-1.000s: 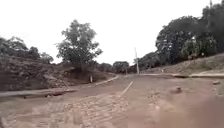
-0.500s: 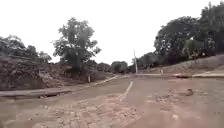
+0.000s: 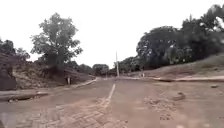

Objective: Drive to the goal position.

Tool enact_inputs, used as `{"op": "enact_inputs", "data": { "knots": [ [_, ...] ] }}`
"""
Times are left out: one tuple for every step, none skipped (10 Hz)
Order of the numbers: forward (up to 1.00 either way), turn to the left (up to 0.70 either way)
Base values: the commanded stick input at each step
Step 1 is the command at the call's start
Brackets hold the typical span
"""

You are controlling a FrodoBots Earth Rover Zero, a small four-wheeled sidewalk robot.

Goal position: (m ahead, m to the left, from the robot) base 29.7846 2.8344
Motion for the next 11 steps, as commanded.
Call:
{"op": "enact_inputs", "data": {
  "knots": [
    [0.85,0.00],
    [0.85,0.00],
    [0.85,0.00],
    [0.85,0.00],
    [0.85,0.00],
    [0.85,0.00],
    [0.85,0.00],
    [0.85,0.00],
    [0.85,0.00],
    [0.85,0.00],
    [0.85,0.00]
  ]
}}
